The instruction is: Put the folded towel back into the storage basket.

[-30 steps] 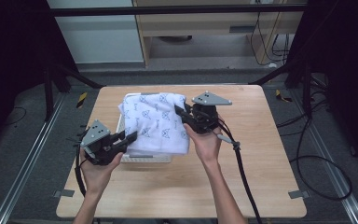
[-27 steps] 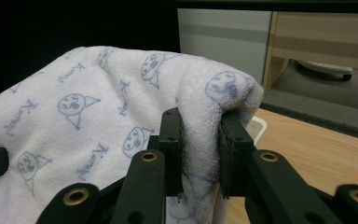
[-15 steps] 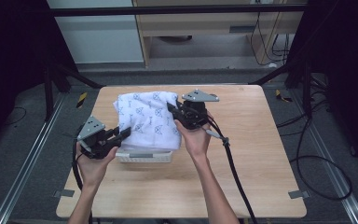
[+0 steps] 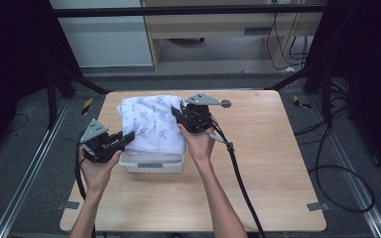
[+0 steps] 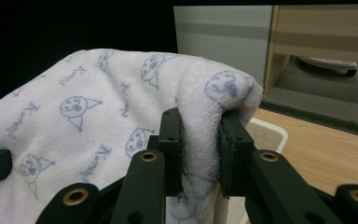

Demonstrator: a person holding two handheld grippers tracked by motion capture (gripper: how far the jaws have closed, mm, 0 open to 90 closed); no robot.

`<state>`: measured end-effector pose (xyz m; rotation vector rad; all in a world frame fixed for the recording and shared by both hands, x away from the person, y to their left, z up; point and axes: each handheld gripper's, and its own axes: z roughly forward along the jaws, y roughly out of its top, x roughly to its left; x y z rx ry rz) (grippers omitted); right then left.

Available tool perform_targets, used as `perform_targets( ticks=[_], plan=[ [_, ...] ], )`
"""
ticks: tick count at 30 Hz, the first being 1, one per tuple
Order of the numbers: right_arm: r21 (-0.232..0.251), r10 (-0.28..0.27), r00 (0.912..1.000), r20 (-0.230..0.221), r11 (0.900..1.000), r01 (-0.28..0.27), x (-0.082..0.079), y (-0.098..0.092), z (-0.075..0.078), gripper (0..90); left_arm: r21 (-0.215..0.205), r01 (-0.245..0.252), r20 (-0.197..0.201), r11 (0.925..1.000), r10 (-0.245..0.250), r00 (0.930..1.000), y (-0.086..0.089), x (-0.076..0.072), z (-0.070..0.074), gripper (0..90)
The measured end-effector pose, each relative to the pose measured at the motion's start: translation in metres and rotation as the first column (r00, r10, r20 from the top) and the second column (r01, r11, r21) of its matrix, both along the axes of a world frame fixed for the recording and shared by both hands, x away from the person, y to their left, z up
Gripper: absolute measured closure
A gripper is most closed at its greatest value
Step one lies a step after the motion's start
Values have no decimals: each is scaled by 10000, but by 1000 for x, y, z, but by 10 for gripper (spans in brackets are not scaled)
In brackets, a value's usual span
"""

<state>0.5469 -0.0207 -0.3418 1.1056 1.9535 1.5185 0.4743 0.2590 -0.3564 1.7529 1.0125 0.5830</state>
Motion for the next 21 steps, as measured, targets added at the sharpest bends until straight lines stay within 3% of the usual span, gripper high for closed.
perform_targets(
  ticks=[15,21],
  plan=[
    [-83,11,9999,-133,10000,-12,17,17,-11,741,-79,-307,-260,9995,305,9992,13,15,-13,732],
    [-358,-49,9997,-236,9994,41,22,21,-19,740,-8,-357,-478,9994,356,9982,14,21,-22,731]
  ],
)
